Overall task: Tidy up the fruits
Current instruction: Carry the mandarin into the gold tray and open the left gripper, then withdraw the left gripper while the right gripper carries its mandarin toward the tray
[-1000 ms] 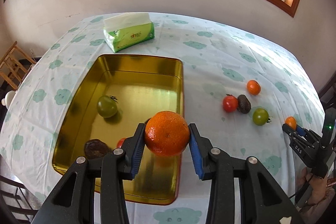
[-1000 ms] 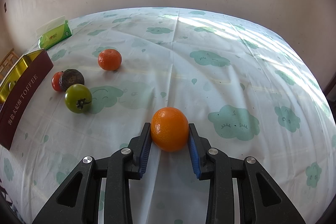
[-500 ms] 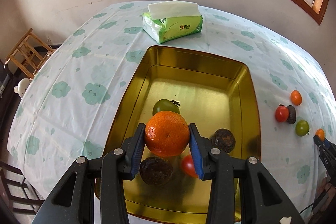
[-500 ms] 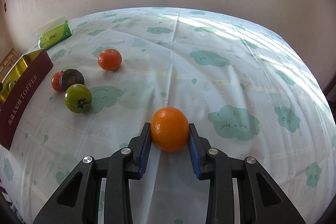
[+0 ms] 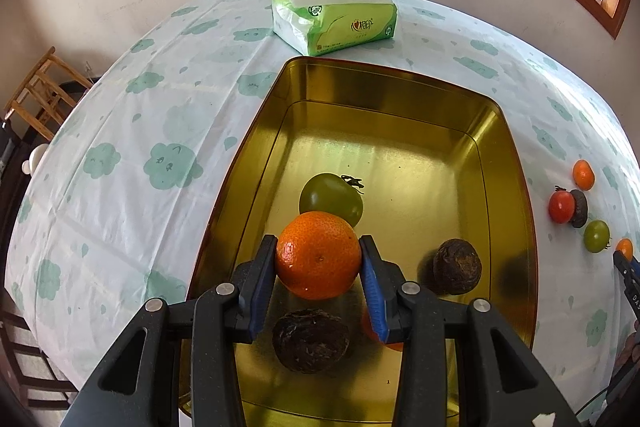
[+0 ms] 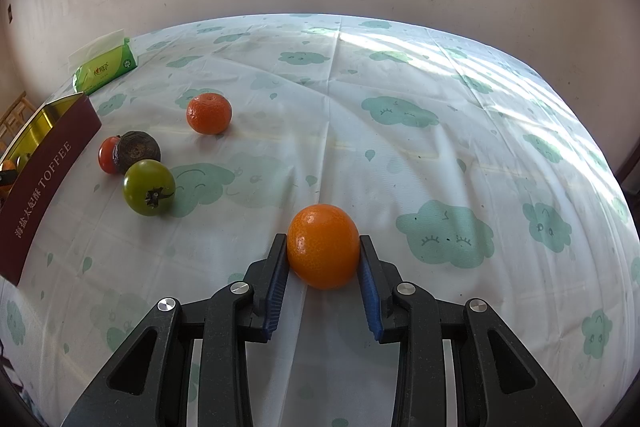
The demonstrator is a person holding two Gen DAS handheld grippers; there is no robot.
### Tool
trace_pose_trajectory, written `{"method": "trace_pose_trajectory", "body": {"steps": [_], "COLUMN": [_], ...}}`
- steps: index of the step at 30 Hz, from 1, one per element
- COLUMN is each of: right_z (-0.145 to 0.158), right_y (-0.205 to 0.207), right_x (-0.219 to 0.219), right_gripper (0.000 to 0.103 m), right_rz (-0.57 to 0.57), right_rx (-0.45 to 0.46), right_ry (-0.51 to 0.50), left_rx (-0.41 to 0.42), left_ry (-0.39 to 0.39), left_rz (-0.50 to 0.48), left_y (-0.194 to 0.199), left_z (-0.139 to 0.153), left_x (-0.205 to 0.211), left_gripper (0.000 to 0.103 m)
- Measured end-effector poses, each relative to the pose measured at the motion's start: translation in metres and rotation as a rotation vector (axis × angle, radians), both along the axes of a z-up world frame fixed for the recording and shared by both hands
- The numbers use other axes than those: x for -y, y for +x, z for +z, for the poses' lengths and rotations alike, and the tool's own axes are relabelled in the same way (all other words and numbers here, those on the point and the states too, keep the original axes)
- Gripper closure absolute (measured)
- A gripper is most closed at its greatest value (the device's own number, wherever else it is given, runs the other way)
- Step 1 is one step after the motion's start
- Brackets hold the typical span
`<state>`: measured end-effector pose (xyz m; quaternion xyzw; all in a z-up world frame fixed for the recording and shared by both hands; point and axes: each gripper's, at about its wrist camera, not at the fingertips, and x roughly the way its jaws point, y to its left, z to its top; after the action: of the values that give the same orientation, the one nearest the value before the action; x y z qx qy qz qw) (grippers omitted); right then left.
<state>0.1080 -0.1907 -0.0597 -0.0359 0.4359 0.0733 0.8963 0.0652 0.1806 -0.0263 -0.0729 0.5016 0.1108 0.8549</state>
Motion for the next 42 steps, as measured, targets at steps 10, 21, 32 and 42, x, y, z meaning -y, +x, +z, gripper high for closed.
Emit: {"method": "trace_pose_trajectory", "body": {"steps": [10,21,32,42], "right_z": [0.000,0.000,-0.001,-0.001], "right_y": [0.000,0.000,0.000,0.000], "right_x": [0.000,0.000,-0.001,-0.001], "right_gripper": [0.068,0.068,0.068,0.068], "right_rz": [0.000,0.000,0.000,-0.001], "right_rx": [0.000,0.000,0.001,0.001], "right_ry": [-0.001,-0.001,-0.004,-0.008], "left_rx": [-0.016,-0.022,0.015,0.051], "left_ry": [0.011,0.044,0.052,0.033], "left_rz": [0.001,-0.007,-0.014,-0.007], "left_y": [0.001,0.000,-0.007,-0.023], "left_z": [-0.010,-0.012,-0.001,0.016], "left_x": [0.000,0.004,0.005,0.005], "left_gripper": [0.066,0.065,0.065,0.054]}}
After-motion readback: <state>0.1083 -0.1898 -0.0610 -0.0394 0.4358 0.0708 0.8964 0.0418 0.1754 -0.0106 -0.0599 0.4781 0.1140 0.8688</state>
